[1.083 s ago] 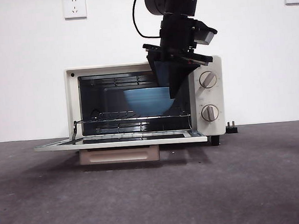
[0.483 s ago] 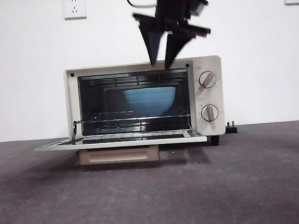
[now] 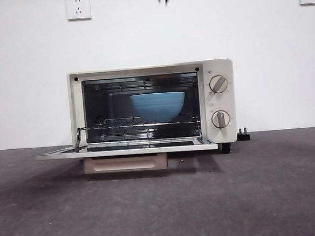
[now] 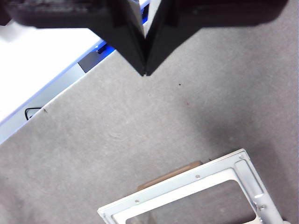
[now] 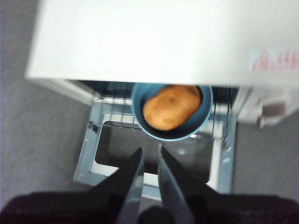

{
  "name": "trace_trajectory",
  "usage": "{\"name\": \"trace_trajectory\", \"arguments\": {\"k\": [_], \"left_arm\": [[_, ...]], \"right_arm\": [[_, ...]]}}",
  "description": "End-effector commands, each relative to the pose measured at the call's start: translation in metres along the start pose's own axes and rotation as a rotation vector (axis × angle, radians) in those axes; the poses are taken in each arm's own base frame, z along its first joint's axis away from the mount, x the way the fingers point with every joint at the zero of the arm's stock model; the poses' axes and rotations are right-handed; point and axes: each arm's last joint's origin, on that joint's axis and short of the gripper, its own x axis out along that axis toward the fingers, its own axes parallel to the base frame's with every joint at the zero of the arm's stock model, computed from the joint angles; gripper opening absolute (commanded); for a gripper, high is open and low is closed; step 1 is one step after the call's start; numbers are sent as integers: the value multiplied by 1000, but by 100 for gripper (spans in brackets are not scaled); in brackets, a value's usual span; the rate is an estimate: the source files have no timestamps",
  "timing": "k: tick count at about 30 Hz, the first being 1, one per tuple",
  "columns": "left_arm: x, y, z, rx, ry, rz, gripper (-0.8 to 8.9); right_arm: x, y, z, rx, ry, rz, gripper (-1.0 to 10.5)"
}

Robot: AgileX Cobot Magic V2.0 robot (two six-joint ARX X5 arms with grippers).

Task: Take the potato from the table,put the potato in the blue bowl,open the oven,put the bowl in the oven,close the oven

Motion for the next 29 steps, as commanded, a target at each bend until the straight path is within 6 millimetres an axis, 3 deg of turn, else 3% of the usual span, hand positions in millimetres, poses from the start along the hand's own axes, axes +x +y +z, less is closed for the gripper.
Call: {"name": "trace_trajectory", "arguments": {"k": [1,5,7,12,20,29], "left_arm": [[4,1,5,-6,-6,6,-5],[18,8,19,-43,-16,13,-6],[27,13,26,-67,-7,14,-6],[58,34,42,-156,56,-55,-7],[119,80,57,-302,157,-141,-7],[193,132,43,-499,334,-241,-7]], "right_arm": [[-28,2,-6,-247,-30,14,56],[-73,-3,-15,-354,-90,50,51],[-92,-9,-23,-416,-102,56,-6],[-123,-34,-53,-550,-74,42,-8],[-132,-79,-110,-648,29,8,-8],[-140,-115,-150,-529,-76,84,-8]]}}
